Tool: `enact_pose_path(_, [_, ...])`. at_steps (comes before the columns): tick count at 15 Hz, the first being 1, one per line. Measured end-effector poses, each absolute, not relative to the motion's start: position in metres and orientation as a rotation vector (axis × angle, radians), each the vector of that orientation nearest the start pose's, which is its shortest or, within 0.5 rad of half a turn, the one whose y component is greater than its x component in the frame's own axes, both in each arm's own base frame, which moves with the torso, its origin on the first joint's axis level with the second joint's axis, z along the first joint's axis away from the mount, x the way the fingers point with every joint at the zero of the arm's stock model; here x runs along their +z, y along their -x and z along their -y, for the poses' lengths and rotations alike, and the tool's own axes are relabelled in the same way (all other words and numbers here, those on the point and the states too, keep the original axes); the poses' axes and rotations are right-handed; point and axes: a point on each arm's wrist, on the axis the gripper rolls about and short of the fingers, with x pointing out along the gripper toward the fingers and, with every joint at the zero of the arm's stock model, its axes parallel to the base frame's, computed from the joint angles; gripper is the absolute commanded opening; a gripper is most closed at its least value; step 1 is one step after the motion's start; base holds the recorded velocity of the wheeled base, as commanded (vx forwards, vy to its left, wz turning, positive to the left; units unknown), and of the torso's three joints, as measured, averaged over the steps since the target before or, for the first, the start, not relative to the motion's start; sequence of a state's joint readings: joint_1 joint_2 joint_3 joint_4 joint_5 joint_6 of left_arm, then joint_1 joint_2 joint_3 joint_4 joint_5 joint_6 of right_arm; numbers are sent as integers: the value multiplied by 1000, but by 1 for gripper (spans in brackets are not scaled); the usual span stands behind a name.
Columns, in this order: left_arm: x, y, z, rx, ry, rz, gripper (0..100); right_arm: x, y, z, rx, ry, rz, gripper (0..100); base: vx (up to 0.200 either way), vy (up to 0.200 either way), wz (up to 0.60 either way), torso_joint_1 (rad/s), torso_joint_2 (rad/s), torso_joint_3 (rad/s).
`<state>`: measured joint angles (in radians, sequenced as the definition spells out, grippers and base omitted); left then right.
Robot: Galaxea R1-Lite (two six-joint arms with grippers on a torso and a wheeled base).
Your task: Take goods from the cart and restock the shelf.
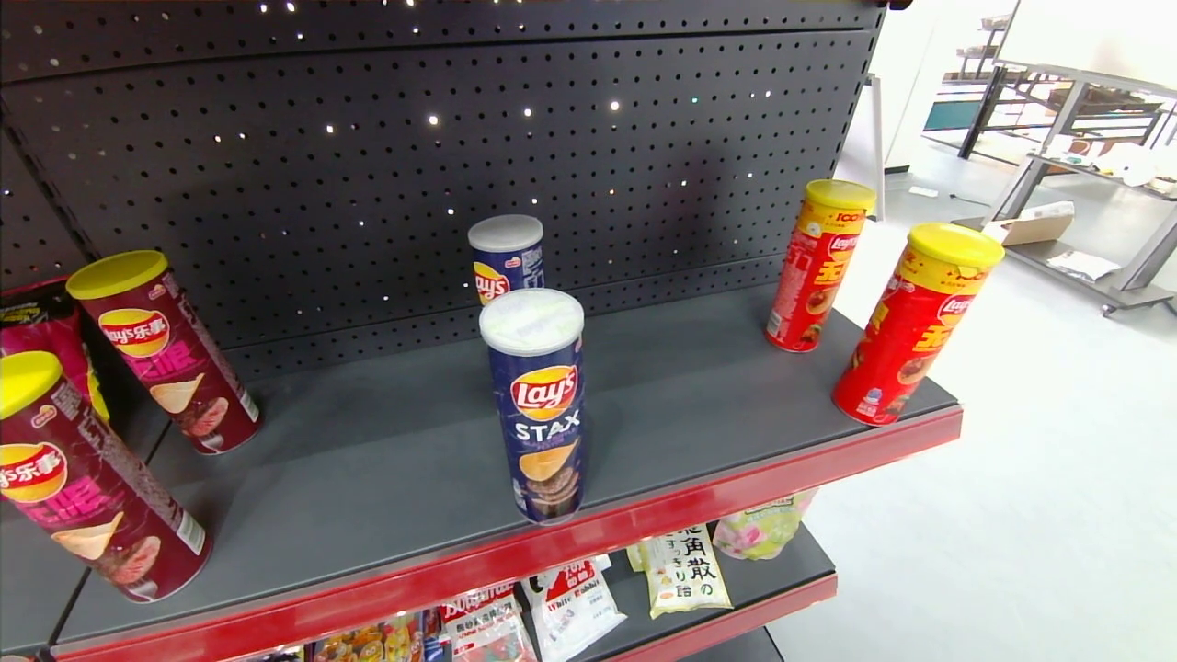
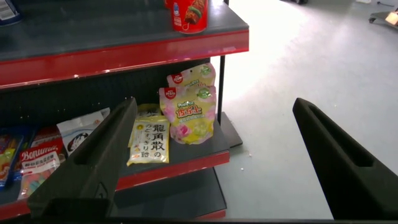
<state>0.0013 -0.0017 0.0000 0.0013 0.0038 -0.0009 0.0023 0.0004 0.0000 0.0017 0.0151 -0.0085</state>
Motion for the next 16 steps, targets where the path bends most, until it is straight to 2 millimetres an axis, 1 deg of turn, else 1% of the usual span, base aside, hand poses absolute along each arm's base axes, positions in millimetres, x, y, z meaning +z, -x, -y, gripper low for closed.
enact_pose_path(1, [75,23,0,6,0,0,100,75,23,0,18,9,-2,100,0,0,0,0,0,0])
enact_pose_path(10, [75,23,0,5,0,0,100,76,23,0,17,10,-1,100,0,0,600,4,2,5])
enact_pose_path(16, [75,23,0,6,0,0,100,75,23,0,18,7,-2,100,0,0,0,0,0,0])
